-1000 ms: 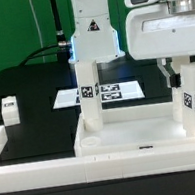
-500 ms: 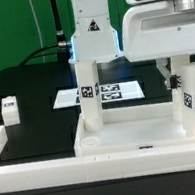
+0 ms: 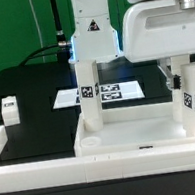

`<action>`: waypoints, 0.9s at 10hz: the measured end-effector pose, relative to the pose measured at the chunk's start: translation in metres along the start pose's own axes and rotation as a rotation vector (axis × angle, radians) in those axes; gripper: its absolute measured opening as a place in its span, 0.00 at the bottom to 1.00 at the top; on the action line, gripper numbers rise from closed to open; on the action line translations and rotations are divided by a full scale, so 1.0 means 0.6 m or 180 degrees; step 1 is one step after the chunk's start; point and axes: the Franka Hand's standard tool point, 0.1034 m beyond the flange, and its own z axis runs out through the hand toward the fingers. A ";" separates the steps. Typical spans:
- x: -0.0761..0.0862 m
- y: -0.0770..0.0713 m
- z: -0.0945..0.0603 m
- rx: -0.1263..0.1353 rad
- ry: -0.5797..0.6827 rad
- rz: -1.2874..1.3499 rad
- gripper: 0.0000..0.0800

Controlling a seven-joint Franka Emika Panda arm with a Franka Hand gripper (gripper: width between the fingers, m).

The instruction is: Assemble desk

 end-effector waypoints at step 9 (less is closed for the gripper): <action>0.000 0.002 0.001 0.0000 -0.0002 0.0521 0.36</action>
Offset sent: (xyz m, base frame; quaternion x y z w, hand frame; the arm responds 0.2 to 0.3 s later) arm 0.0000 0.0000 0.0000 0.0000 0.0000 0.0000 1.0000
